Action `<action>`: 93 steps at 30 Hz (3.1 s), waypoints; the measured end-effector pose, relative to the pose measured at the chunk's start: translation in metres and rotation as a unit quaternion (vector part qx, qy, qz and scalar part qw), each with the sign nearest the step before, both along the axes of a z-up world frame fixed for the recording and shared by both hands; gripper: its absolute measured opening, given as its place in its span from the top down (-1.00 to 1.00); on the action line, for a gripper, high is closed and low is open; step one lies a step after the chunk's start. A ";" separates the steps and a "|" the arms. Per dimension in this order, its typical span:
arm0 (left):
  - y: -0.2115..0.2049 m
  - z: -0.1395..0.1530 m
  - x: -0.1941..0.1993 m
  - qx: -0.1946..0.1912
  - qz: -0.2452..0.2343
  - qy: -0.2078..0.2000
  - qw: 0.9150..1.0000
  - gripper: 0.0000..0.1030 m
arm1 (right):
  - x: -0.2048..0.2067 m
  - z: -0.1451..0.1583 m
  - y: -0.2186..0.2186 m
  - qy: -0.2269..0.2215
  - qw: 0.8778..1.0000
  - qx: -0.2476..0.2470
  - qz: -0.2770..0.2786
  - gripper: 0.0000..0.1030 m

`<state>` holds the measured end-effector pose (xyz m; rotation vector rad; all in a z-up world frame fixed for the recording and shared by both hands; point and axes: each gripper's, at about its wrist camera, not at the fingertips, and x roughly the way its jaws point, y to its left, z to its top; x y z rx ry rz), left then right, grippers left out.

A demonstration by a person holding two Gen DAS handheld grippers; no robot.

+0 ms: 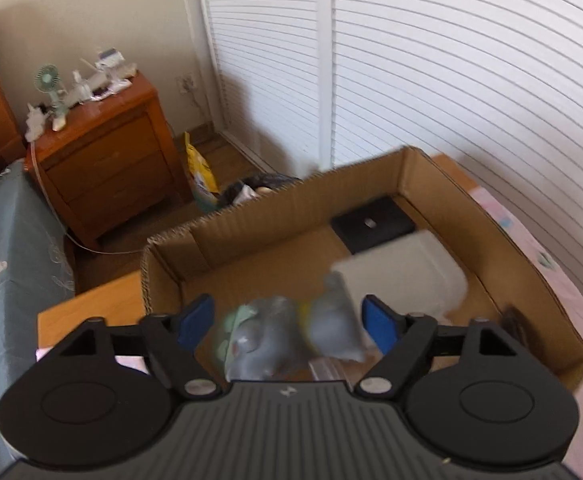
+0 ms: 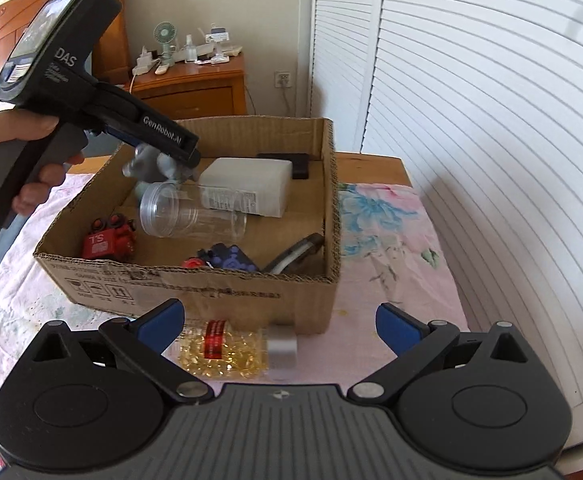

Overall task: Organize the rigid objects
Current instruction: 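Lower the grey elephant toy into the box and open the left gripper, then move the left tool to the white pen-refill card while the right tool approaches the capsule bottle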

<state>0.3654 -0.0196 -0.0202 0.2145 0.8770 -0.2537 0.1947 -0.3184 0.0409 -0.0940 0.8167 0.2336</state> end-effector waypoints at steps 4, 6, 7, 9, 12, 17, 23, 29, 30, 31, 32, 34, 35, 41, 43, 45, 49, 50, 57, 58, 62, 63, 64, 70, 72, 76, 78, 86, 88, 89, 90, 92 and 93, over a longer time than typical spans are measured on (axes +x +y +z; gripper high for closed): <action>-0.001 0.007 -0.002 0.001 0.001 -0.004 1.000 -0.75 | -0.003 0.000 -0.005 0.001 1.000 0.002 -0.009 -1.00; -0.001 0.013 -0.008 0.001 -0.003 -0.004 1.000 -0.76 | -0.005 0.001 -0.006 0.001 1.000 0.004 -0.013 -1.00; -0.001 0.015 -0.011 0.000 -0.006 -0.005 1.000 -0.76 | -0.006 0.001 -0.006 0.001 1.000 0.004 -0.014 -1.00; -0.001 0.021 -0.020 0.001 -0.011 -0.009 1.000 -0.76 | -0.011 0.003 -0.005 0.000 1.000 0.006 -0.010 -1.00; -0.003 0.029 -0.038 0.006 -0.021 -0.016 1.000 -0.76 | -0.019 0.005 -0.002 -0.003 1.000 0.006 -0.004 -1.00; -0.002 0.043 -0.068 0.011 -0.028 -0.031 0.999 -0.76 | -0.035 0.009 0.000 -0.008 1.000 0.007 0.003 -1.00; 0.004 0.042 -0.110 -0.001 -0.021 -0.036 0.999 -0.76 | -0.052 0.008 -0.002 -0.007 1.000 -0.003 0.006 -1.00; 0.009 0.026 -0.153 -0.009 -0.008 -0.022 1.000 -0.77 | -0.061 -0.009 -0.015 0.015 1.000 -0.002 -0.002 -1.00; 0.010 0.023 -0.160 -0.011 -0.006 -0.020 1.000 -0.77 | -0.062 -0.013 -0.017 0.019 1.000 -0.004 -0.005 -1.00; 0.010 0.020 -0.165 -0.013 -0.003 -0.018 1.000 -0.77 | -0.062 -0.016 -0.020 0.021 1.000 -0.006 -0.008 -1.00; 0.011 0.018 -0.171 -0.016 -0.001 -0.016 1.000 -0.77 | -0.063 -0.018 -0.022 0.023 1.000 -0.006 -0.011 -1.00; 0.010 0.011 -0.181 -0.024 0.003 -0.016 1.000 -0.77 | -0.063 -0.022 -0.026 0.026 0.999 -0.005 -0.018 -1.00; 0.009 0.007 -0.186 -0.029 0.006 -0.016 0.999 -0.77 | -0.063 -0.023 -0.028 0.027 0.999 -0.003 -0.020 -1.00; -0.006 -0.026 -0.211 -0.024 0.018 -0.017 0.999 -0.77 | -0.063 -0.029 -0.038 0.032 0.999 0.004 -0.030 -1.00; -0.012 -0.040 -0.216 -0.023 0.016 -0.004 1.000 -0.77 | -0.062 -0.031 -0.041 0.035 0.999 0.003 -0.034 -1.00; -0.017 -0.052 -0.220 -0.028 0.011 0.016 0.999 -0.77 | -0.062 -0.033 -0.044 0.037 0.999 0.004 -0.038 -1.00; -0.024 -0.069 -0.228 -0.037 0.007 0.038 0.999 -0.77 | -0.061 -0.036 -0.046 0.040 0.998 0.007 -0.040 -1.00; -0.026 -0.071 -0.229 -0.034 0.004 0.039 0.999 -0.77 | -0.060 -0.036 -0.046 0.040 0.998 0.006 -0.040 -1.00; -0.017 -0.074 -0.231 -0.034 0.022 0.033 0.999 -0.79 | -0.058 -0.040 -0.042 0.044 0.998 0.006 -0.034 -1.00; -0.015 -0.074 -0.230 -0.031 0.024 0.031 0.999 -0.79 | -0.057 -0.041 -0.042 0.045 0.998 0.006 -0.033 -1.00; -0.001 -0.074 -0.230 -0.025 0.048 0.031 0.998 -0.83 | -0.055 -0.044 -0.038 0.052 0.998 0.004 -0.031 -1.00; 0.003 -0.074 -0.231 -0.025 0.056 0.031 0.998 -0.86 | -0.054 -0.045 -0.036 0.053 0.998 0.004 -0.030 -1.00; 0.007 -0.075 -0.230 -0.024 0.064 0.032 0.997 -0.88 | -0.053 -0.046 -0.035 0.054 0.998 0.003 -0.028 -1.00; 0.034 -0.077 -0.221 -0.033 0.116 0.029 0.992 -0.90 | -0.048 -0.047 -0.022 0.051 0.999 0.013 -0.011 -1.00; 0.041 -0.078 -0.216 -0.030 0.137 0.023 0.990 -0.90 | -0.047 -0.046 -0.017 0.042 0.999 0.017 -0.004 -1.00; 0.050 -0.078 -0.211 -0.041 0.151 0.031 0.987 -0.90 | -0.042 -0.042 -0.002 0.016 1.000 0.016 0.007 -1.00; 0.050 -0.078 -0.213 -0.038 0.150 0.030 0.988 -0.90 | -0.040 -0.041 0.007 -0.003 1.000 0.012 0.010 -1.00; 0.042 -0.076 -0.219 -0.060 0.105 0.038 0.992 -0.90 | -0.025 -0.047 0.039 -0.053 0.998 -0.023 0.034 -1.00; 0.038 -0.076 -0.220 -0.064 0.098 0.039 0.992 -0.90 | -0.021 -0.052 0.040 -0.054 0.997 -0.033 0.033 -1.00; 0.036 -0.076 -0.219 -0.061 0.096 0.037 0.993 -0.90 | -0.019 -0.054 0.037 -0.051 0.998 -0.027 0.034 -1.00; 0.033 -0.076 -0.219 -0.058 0.093 0.037 0.993 -0.90 | -0.017 -0.056 0.033 -0.044 0.998 -0.017 0.034 -1.00; 0.028 -0.077 -0.219 -0.053 0.087 0.035 0.994 -0.91 | -0.015 -0.058 0.023 -0.031 0.999 -0.002 0.026 -1.00; 0.026 -0.077 -0.218 -0.051 0.085 0.034 0.995 -0.92 | -0.014 -0.060 0.020 -0.027 0.999 -0.002 0.021 -1.00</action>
